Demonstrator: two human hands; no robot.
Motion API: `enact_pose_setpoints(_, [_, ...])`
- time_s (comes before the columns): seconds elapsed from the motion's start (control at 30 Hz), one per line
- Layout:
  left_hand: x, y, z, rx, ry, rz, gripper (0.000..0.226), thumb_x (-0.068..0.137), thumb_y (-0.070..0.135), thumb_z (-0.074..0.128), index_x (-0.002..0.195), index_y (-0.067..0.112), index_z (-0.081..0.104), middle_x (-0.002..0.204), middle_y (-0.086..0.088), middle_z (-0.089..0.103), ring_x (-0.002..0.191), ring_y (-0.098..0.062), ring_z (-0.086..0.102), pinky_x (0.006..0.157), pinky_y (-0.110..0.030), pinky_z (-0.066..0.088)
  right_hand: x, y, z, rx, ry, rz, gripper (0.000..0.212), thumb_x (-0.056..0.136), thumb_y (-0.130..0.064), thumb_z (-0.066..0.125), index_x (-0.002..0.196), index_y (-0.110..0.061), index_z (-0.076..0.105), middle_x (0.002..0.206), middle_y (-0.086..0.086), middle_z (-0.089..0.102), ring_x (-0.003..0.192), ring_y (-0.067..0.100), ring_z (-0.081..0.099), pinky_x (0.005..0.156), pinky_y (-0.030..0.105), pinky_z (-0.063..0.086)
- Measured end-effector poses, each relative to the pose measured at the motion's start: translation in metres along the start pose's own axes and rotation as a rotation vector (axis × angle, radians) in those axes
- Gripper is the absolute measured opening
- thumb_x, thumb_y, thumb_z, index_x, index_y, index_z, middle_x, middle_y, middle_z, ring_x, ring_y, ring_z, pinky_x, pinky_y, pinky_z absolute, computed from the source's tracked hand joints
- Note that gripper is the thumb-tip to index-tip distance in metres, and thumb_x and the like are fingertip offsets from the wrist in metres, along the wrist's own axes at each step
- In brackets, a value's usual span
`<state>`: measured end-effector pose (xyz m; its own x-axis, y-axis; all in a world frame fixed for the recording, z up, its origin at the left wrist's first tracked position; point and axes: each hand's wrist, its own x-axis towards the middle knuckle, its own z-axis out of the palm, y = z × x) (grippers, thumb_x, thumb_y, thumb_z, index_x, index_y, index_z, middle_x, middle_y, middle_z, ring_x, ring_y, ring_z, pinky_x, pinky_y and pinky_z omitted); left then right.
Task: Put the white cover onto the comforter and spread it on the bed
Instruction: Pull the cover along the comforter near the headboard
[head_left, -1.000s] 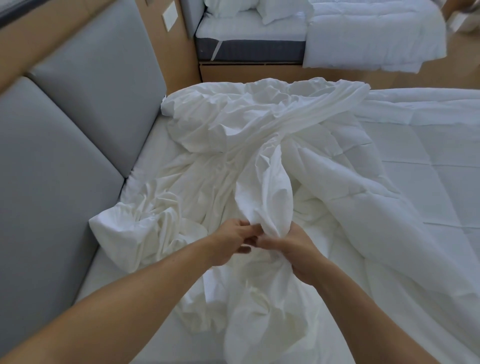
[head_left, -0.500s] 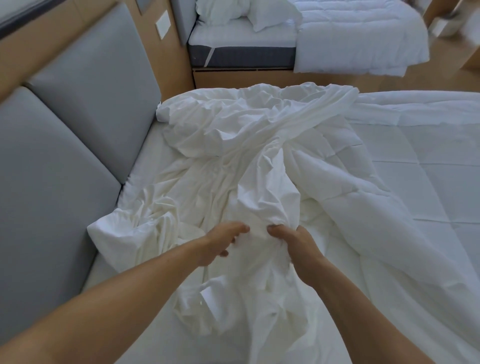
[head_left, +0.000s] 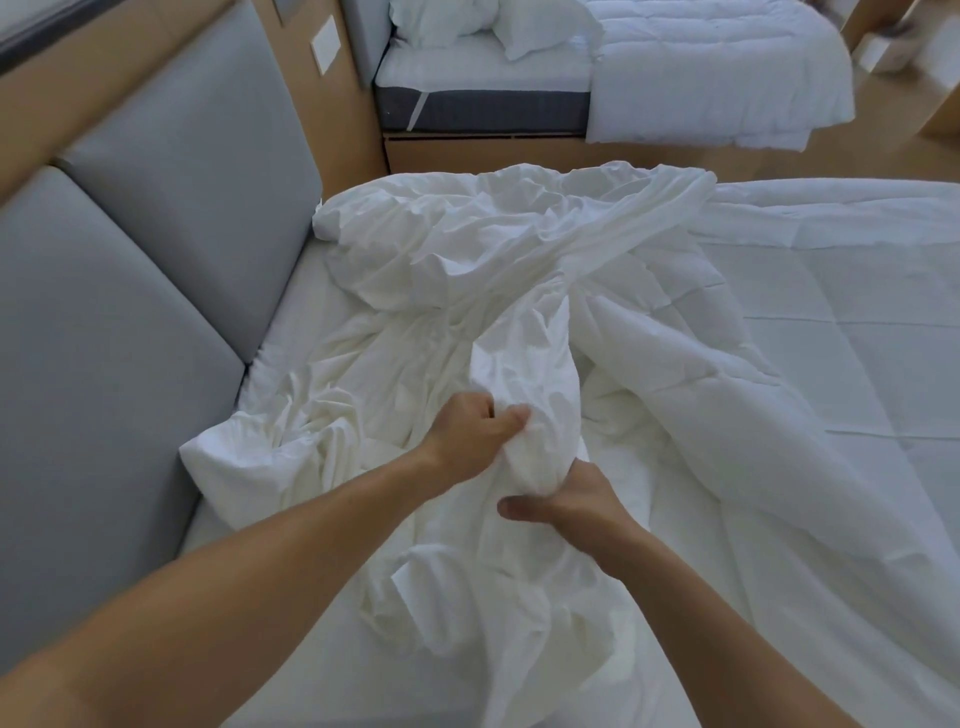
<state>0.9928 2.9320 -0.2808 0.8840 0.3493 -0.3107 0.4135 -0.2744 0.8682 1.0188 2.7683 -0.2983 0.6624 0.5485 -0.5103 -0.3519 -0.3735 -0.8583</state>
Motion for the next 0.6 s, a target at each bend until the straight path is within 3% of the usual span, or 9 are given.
enact_pose_setpoints(0.1, [-0.005, 0.019, 0.008, 0.053, -0.09, 0.069, 0.046, 0.094, 0.039, 0.063, 0.061, 0.007, 0.056, 0.055, 0.0, 0.056, 0.047, -0.008, 0.053, 0.052, -0.021, 0.045, 0.003, -0.001, 0.003, 0.089, 0.116, 0.016, 0.021, 0.077, 0.0, 0.075, 0.095, -0.012, 0.074, 0.091, 0.007, 0.077, 0.088, 0.028, 0.073, 0.075, 0.036, 0.061])
enact_pose_setpoints(0.17, [-0.004, 0.019, 0.002, -0.113, -0.056, 0.037, 0.049, 0.095, 0.046, 0.059, 0.063, 0.009, 0.059, 0.058, -0.002, 0.06, 0.053, -0.012, 0.055, 0.056, -0.025, 0.045, 0.005, -0.003, 0.003, 0.137, 0.168, 0.032, 0.02, 0.08, 0.002, 0.065, 0.095, -0.009, 0.072, 0.095, 0.013, 0.075, 0.089, 0.032, 0.071, 0.077, 0.042, 0.061])
enact_pose_setpoints(0.23, [0.001, 0.004, -0.006, -0.206, -0.042, -0.052, 0.051, 0.092, 0.059, 0.05, 0.082, 0.012, 0.066, 0.078, -0.003, 0.067, 0.068, -0.016, 0.058, 0.064, -0.029, 0.045, 0.005, -0.003, 0.002, 0.184, 0.168, 0.059, 0.022, 0.083, -0.001, 0.06, 0.1, -0.01, 0.07, 0.101, 0.013, 0.073, 0.094, 0.032, 0.068, 0.082, 0.045, 0.058])
enact_pose_setpoints(0.33, [-0.005, -0.033, -0.005, -0.126, -0.168, -0.322, 0.06, 0.089, 0.068, 0.048, 0.12, 0.018, 0.062, 0.112, -0.003, 0.066, 0.098, -0.022, 0.063, 0.085, -0.037, 0.05, 0.004, -0.003, 0.001, 0.276, 0.123, 0.098, 0.02, 0.091, -0.006, 0.056, 0.107, -0.01, 0.068, 0.104, 0.012, 0.073, 0.098, 0.031, 0.069, 0.087, 0.044, 0.057])
enact_pose_setpoints(0.4, [-0.012, -0.055, 0.001, -0.174, -0.312, -0.483, 0.069, 0.081, 0.073, 0.053, 0.121, 0.017, 0.066, 0.113, -0.004, 0.071, 0.107, -0.026, 0.066, 0.098, -0.043, 0.05, 0.002, -0.004, 0.002, 0.267, 0.081, 0.073, 0.017, 0.097, -0.01, 0.054, 0.105, -0.011, 0.069, 0.1, 0.01, 0.075, 0.096, 0.03, 0.071, 0.088, 0.044, 0.058])
enact_pose_setpoints(0.47, [-0.018, -0.061, 0.006, -0.169, -0.425, -0.5, 0.061, 0.084, 0.067, 0.052, 0.116, 0.018, 0.071, 0.111, -0.001, 0.074, 0.109, -0.024, 0.067, 0.104, -0.045, 0.048, 0.001, -0.004, 0.003, 0.185, 0.08, 0.012, 0.018, 0.099, -0.012, 0.052, 0.103, -0.011, 0.07, 0.099, 0.009, 0.075, 0.095, 0.028, 0.072, 0.087, 0.043, 0.059])
enact_pose_setpoints(0.6, [-0.02, -0.056, 0.01, -0.282, -0.565, -0.507, 0.061, 0.077, 0.064, 0.055, 0.11, 0.016, 0.072, 0.109, -0.001, 0.072, 0.101, -0.02, 0.066, 0.094, -0.036, 0.05, 0.002, -0.005, 0.005, 0.129, 0.14, -0.044, 0.018, 0.099, -0.013, 0.054, 0.106, -0.011, 0.07, 0.099, 0.01, 0.075, 0.093, 0.027, 0.072, 0.085, 0.045, 0.06])
